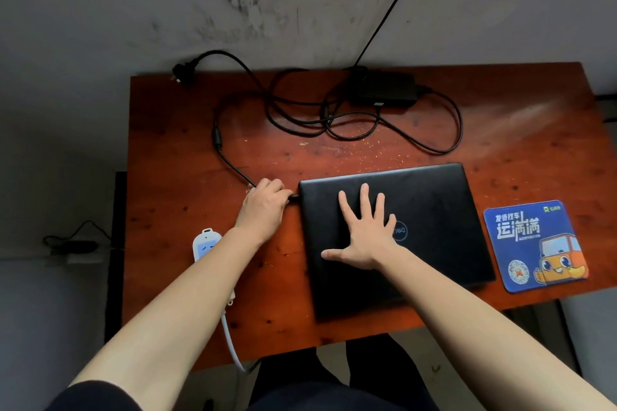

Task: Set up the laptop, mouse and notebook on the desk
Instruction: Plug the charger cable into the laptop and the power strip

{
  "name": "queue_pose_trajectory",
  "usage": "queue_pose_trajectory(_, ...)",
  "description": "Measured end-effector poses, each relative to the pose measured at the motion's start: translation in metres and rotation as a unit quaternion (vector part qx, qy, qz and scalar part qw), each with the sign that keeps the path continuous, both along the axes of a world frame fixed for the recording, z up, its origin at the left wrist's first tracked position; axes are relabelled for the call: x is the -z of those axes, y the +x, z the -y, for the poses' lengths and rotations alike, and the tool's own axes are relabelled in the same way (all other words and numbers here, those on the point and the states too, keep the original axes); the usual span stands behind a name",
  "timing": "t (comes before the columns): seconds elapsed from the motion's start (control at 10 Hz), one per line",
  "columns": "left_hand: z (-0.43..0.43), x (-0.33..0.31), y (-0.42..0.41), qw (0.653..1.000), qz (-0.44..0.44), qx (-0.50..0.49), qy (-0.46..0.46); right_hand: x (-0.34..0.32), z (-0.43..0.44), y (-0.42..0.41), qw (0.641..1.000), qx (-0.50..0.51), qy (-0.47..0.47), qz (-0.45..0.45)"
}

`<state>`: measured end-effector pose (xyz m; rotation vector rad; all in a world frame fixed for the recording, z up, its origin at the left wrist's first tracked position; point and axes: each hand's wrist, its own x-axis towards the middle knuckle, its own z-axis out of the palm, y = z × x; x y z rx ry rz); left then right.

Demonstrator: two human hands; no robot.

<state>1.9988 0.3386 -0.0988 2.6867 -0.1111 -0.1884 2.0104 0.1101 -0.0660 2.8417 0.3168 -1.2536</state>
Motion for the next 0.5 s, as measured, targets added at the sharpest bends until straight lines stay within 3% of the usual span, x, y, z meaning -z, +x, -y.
queue_pose_trajectory(0.3, -0.0143, -0.0027, 0.0056, 0.996, 0.025, 0.054, 0.071, -0.001, 0.0016, 0.0007, 1.0, -0.002, 0.002, 0.009)
queue_pose_trajectory(0.5, -0.0063, -0.0032, 0.0029, 0.998, -0.01, 0.01, 0.067, -0.0002, 0.0011, 0.003, 1.0, 0.0, 0.005, 0.001)
